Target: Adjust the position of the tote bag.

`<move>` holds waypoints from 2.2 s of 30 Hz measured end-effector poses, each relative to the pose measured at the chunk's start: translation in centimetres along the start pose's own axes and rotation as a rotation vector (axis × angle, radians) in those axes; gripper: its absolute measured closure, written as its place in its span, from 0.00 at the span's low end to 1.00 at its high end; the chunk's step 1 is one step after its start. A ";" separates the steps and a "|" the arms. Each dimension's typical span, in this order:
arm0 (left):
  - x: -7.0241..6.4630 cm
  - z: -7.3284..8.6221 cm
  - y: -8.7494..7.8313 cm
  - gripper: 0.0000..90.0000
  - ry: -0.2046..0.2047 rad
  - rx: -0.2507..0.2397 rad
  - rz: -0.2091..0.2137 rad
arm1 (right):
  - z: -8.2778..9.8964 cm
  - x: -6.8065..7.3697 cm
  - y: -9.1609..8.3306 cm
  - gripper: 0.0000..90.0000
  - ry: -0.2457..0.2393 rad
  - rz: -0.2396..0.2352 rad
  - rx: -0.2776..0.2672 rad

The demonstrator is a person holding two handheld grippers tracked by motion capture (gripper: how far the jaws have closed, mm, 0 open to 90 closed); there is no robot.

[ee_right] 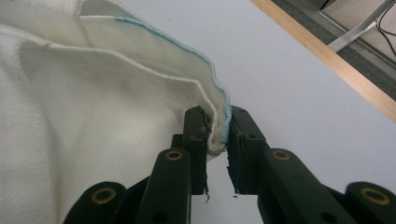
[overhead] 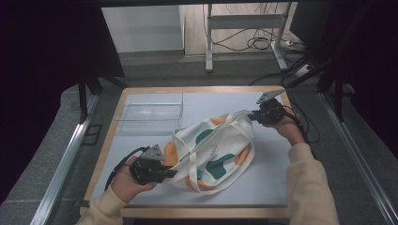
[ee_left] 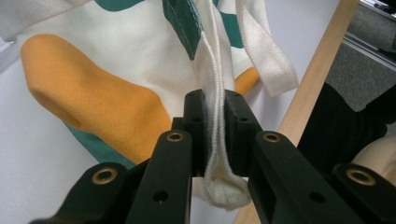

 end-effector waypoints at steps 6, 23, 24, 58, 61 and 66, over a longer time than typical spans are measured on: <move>0.1 0.0 -0.1 0.91 -0.006 -0.003 0.000 | 0.1 0.1 -0.2 0.87 -0.003 0.010 -0.017; 0.7 -0.1 -0.8 0.93 -0.014 -0.016 -0.019 | -0.1 1.1 -2.5 0.88 -0.002 0.023 -0.032; 0.7 -0.1 -0.8 0.93 -0.014 -0.016 -0.019 | -0.1 1.1 -2.5 0.88 -0.002 0.023 -0.032; 5.8 -3.9 -4.6 0.94 0.030 -0.077 -0.160 | -1.0 3.8 -8.9 0.89 -0.023 0.103 -0.122; 6.4 -4.0 -4.4 0.94 0.020 -0.076 -0.163 | -1.1 4.1 -9.2 0.89 -0.027 0.110 -0.127; 7.6 -5.0 -4.7 0.94 0.028 -0.075 -0.189 | -1.1 4.1 -9.5 0.89 -0.018 0.121 -0.128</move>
Point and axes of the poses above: each handheld gripper's, and its own axes: y roughly forward along the jaws, z roughly out of its underside, x roughly to its left, the point moved 10 cm from there along y, roughly forward along the jaws, and after that the axes turned 10 degrees about -z, right-handed, at the moved point
